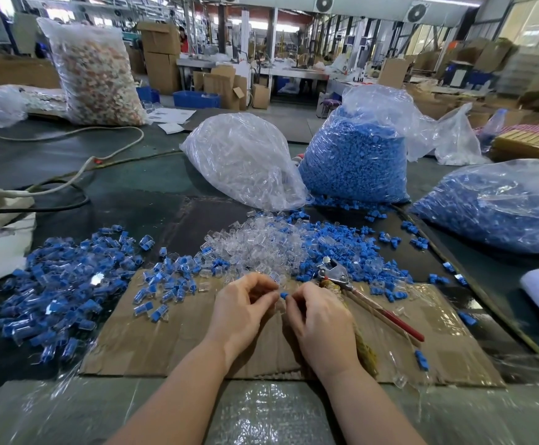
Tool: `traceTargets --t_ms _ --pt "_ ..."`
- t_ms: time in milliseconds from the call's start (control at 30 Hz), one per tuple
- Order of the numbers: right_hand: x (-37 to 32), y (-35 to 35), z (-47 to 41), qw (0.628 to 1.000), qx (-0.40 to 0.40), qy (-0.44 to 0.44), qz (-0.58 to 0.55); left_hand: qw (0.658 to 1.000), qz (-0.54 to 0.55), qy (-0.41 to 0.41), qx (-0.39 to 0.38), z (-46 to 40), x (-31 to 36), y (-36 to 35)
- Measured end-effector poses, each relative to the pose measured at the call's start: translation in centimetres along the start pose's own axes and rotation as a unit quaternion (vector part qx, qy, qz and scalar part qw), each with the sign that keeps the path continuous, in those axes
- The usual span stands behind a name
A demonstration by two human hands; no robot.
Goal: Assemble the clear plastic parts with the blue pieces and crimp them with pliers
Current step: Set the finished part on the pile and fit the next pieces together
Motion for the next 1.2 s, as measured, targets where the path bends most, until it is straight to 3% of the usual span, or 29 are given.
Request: traceTargets --t_ms 133,367,1200 --pt "-0.4 -0.1 0.0 0.999 0.01 0.031 0.02 1.0 -0.014 -0.006 -0.013 0.0 0.2 -0.2" --pt "0.2 -0.5 0.2 0.999 -0.028 0.013 -0.045 1.0 -0.028 0.002 0.001 -0.2 -0.2 0.0" --pt "-0.2 -0.3 0.2 0.996 -0.045 0.033 -0.074 0.998 -0.065 -0.018 -0.01 0.0 0.7 -0.1"
Point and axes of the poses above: each hand's wrist, its own z-axis away from the middle knuckle, its own y-axis out of the back of the hand, x = y × z, the point moved 8 cm from there along -z, towards the middle knuckle
